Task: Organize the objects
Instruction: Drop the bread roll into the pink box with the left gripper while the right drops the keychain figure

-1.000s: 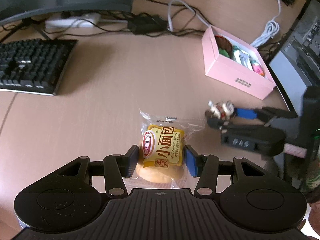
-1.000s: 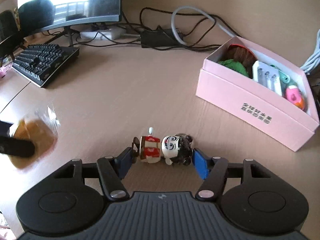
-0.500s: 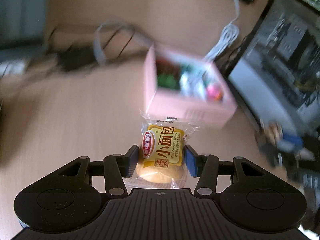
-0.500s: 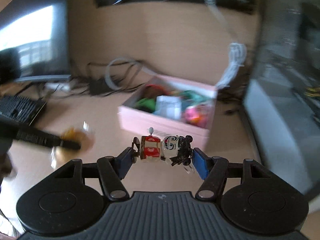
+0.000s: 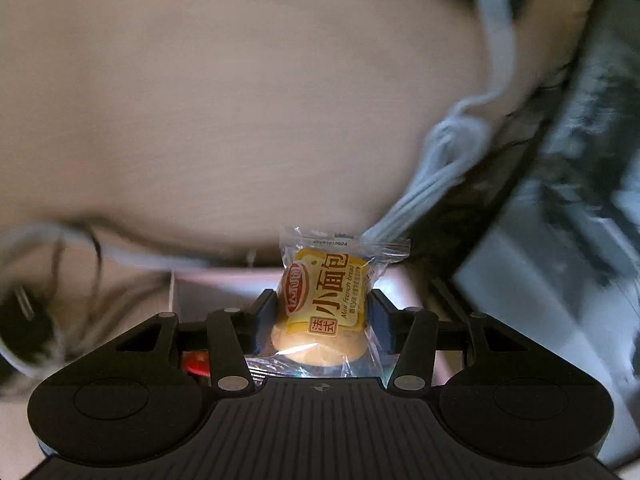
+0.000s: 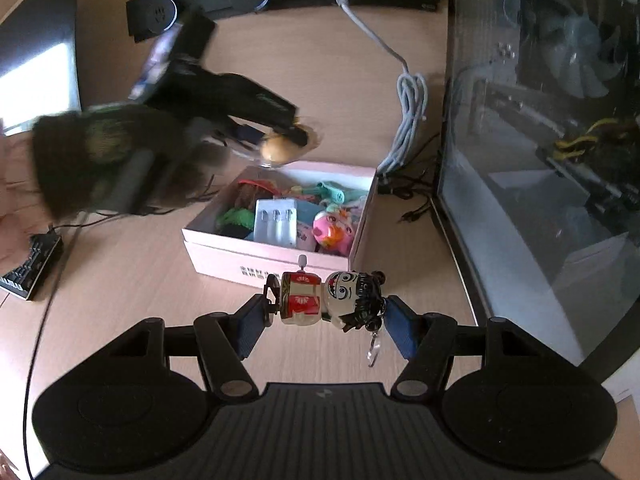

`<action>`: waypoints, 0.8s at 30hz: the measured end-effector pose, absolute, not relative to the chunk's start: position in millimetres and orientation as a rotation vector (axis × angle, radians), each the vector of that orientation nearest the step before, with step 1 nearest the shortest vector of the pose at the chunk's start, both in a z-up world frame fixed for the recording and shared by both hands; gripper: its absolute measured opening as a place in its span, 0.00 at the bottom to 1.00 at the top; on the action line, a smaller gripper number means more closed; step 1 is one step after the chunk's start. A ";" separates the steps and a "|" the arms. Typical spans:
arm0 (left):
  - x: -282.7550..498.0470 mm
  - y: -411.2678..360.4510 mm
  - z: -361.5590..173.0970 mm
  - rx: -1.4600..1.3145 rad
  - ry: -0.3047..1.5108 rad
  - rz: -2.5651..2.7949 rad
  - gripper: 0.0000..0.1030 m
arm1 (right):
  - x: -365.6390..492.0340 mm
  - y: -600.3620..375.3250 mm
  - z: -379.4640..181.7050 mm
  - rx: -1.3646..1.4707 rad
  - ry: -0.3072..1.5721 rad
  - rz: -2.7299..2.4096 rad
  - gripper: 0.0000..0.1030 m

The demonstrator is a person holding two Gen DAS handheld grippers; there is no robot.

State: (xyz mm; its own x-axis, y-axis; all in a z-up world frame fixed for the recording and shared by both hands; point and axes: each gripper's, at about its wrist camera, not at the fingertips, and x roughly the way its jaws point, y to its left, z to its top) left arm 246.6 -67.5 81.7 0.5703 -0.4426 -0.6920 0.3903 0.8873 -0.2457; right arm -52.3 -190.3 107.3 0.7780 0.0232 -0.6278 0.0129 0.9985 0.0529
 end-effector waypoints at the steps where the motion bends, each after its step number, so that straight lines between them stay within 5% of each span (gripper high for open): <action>1: 252.1 -73.4 71.7 -0.039 0.873 -0.476 0.58 | -51.1 -191.1 104.9 0.055 0.684 0.005 0.63; 5: 243.8 -89.7 65.8 0.119 0.860 -0.478 0.58 | -43.6 -197.7 98.5 0.053 0.698 -0.008 0.63; 19: 158.0 9.9 103.6 -0.180 0.719 -0.400 0.56 | 49.5 -203.1 152.5 0.051 0.508 -0.006 0.63; 24: 145.5 38.2 87.6 -0.245 0.784 -0.318 0.56 | 108.9 -200.3 153.6 0.072 0.510 -0.058 0.72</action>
